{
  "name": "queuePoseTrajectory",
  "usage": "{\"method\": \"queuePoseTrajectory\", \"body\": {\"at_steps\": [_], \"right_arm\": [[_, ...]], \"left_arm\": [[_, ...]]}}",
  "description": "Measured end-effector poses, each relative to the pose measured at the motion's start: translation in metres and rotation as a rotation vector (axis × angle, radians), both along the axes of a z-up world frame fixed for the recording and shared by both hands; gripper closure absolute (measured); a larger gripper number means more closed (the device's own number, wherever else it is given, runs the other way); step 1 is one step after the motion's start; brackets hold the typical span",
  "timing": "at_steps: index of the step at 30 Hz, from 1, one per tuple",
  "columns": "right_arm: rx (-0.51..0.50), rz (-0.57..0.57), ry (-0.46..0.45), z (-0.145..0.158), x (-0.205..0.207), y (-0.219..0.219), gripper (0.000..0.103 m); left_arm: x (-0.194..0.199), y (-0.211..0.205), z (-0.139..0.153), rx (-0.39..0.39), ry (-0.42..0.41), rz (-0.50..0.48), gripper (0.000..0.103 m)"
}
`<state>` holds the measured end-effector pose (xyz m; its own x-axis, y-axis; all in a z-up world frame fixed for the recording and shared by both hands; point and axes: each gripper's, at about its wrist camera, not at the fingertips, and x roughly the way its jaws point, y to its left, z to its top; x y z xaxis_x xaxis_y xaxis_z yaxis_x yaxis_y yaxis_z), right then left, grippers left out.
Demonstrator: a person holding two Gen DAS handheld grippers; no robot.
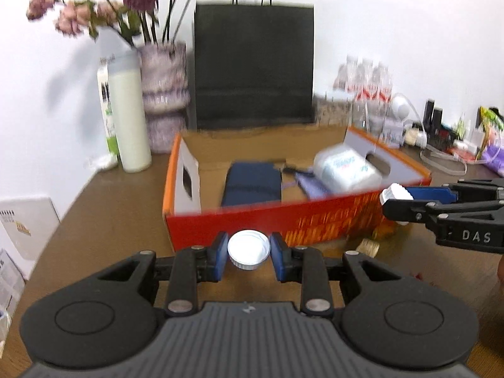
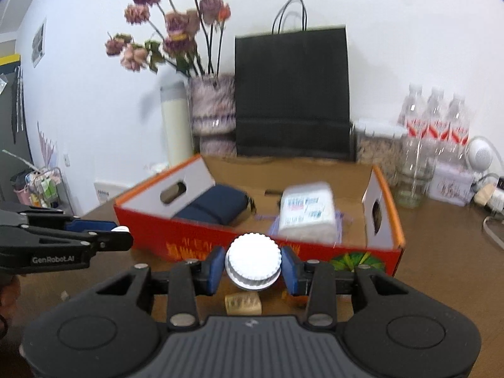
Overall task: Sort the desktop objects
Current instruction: 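Lower both caps into the cardboard box and open both tools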
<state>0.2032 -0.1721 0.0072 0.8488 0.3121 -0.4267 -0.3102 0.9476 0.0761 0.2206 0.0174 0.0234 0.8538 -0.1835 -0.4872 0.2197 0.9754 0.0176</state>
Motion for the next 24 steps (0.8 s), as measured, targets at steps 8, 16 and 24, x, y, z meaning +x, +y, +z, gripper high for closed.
{"method": "queuePoseTrajectory", "body": {"at_steps": [8,16,24], "right_arm": [[0.014,-0.058,-0.081,0.029,0.015,-0.006,0.065],[0.024,-0.113,-0.061,0.032,0.052,-0.005,0.065],[-0.008,-0.066,0.005,0.014,0.094,0.018,0.065]], "left_arm": [[0.014,-0.014,0.042,-0.036,-0.108,0.005,0.074],[0.046,-0.027,0.057,-0.089,-0.174,0.078,0.074],[0.085,-0.031,0.044,-0.091,-0.12,0.098,0.074]]}}
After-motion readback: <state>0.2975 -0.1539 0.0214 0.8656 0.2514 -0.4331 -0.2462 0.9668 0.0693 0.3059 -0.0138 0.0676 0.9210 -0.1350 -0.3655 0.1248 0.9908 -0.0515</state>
